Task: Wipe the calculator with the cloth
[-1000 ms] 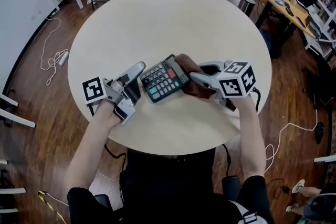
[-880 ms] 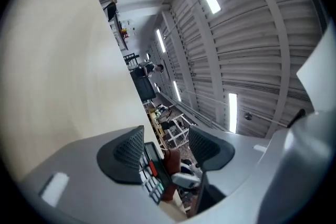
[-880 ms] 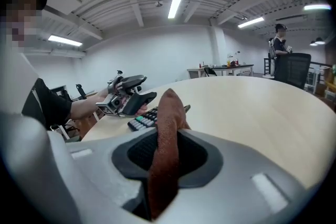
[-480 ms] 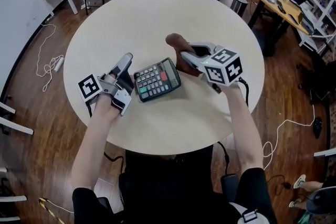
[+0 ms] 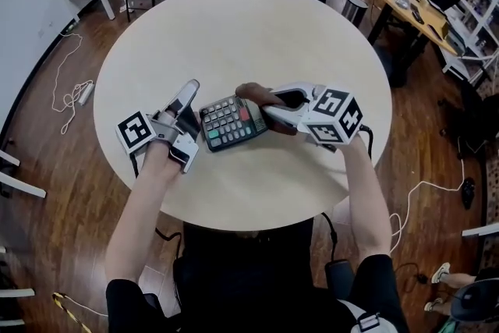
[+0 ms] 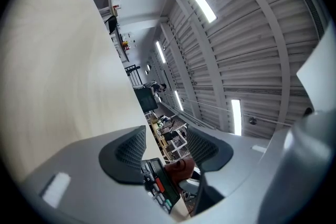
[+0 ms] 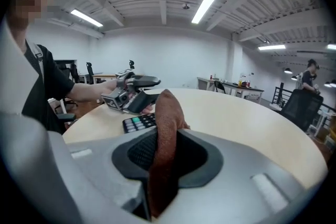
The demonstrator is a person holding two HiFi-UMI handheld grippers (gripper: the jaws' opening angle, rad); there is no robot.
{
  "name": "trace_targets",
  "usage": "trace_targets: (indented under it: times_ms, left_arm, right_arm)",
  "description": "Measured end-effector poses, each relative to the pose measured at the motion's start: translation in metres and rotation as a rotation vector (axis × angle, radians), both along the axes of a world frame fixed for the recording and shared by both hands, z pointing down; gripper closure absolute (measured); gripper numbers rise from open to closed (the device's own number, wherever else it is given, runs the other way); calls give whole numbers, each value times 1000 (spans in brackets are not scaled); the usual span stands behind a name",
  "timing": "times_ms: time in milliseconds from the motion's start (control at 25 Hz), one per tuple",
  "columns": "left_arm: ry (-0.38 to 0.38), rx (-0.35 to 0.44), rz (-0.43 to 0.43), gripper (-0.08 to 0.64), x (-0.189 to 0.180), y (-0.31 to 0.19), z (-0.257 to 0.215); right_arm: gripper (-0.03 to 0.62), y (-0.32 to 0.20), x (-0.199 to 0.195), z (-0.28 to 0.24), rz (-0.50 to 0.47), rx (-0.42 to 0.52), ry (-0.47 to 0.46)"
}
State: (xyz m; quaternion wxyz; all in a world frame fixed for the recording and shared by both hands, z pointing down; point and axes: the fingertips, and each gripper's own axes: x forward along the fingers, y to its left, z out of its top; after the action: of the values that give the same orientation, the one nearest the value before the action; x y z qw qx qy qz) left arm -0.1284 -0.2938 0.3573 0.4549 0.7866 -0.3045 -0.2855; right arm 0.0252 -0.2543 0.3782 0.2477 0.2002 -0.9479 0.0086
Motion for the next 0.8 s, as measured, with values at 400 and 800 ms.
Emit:
trace_targets:
  times_ms: [400, 800]
  left_arm:
    - [20, 0, -2, 335, -1, -1, -2]
    - [-201, -55, 82, 258, 15, 3, 8]
  right_arm:
    - [495, 34, 21, -25, -58, 23, -71]
    - [495, 2, 4, 11, 122, -128, -36]
